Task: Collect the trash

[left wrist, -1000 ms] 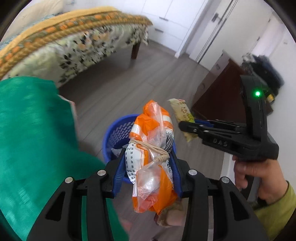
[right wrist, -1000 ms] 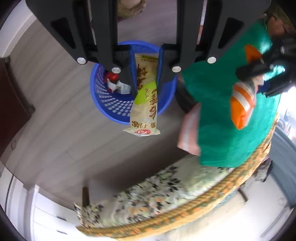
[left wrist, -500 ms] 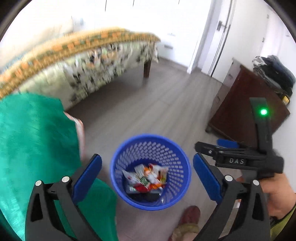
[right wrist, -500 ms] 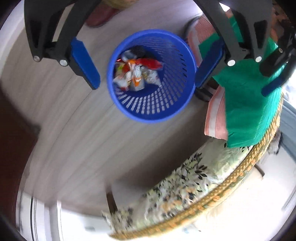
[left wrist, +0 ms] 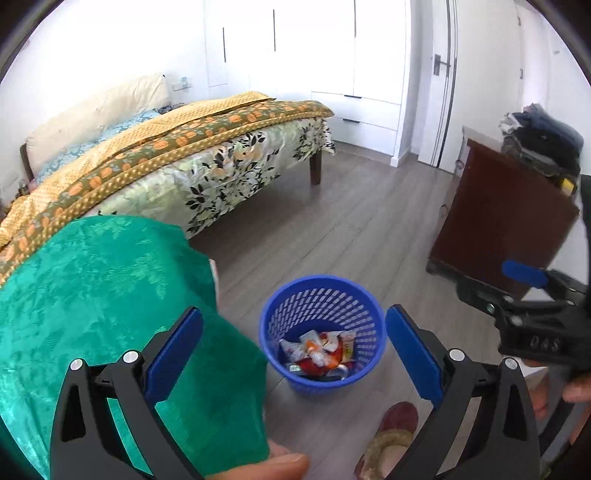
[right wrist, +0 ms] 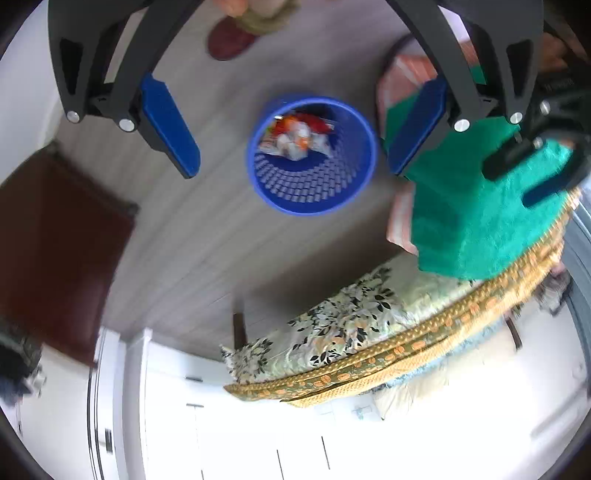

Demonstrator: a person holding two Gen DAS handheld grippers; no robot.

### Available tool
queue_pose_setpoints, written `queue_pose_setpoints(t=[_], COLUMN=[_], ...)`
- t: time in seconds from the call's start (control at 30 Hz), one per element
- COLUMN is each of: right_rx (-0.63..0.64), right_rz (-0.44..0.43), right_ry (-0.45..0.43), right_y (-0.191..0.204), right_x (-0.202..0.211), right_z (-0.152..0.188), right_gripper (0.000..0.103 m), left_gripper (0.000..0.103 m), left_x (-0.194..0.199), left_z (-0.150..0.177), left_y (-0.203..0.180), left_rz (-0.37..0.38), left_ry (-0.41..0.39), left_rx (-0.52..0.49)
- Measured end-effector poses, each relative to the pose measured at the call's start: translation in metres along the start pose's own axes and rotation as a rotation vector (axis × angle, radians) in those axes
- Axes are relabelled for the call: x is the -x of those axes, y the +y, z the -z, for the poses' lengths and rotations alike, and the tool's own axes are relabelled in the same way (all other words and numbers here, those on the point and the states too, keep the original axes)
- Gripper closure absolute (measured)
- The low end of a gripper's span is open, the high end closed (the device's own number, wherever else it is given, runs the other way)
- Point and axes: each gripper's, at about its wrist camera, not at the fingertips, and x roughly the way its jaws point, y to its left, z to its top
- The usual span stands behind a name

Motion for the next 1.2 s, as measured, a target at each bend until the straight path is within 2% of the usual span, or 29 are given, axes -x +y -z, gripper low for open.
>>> queue_pose_setpoints(t=[0.1,0.23,0.37,0.7,1.2], right_rx=[0.014,0.020,0.014,0.024,0.032], right_rz=[0.016,0.024,0.027,0.044,0.056], right_ry=[0.022,0.055,0.080,0.096,0.111], right_y=[0.007,0.018,0.023,0.030,0.033], right_x=[0.010,0.017,0.020,0.020,0.019], right_z=[0.008,0.018,0.023,0.025,0.027], right_gripper=[0.005,0.005,0.005,0.005,0.005], left_gripper=[0.005,0.005,0.005,0.005,0.005], left_x=[0.007,0.008,0.005,-0.003,-0.008], left_z=[0.001,0.003,0.005,0.008,0.007], left_y=[0.001,0.007,0.005,0.006,0.009], left_rz=[-0.013,0.044,0.005,0.005,-0.001], left_ry=[0.015,0.048,0.069,0.105,0.119], left_rx=[0.000,0.026,0.006,0.019,0.022])
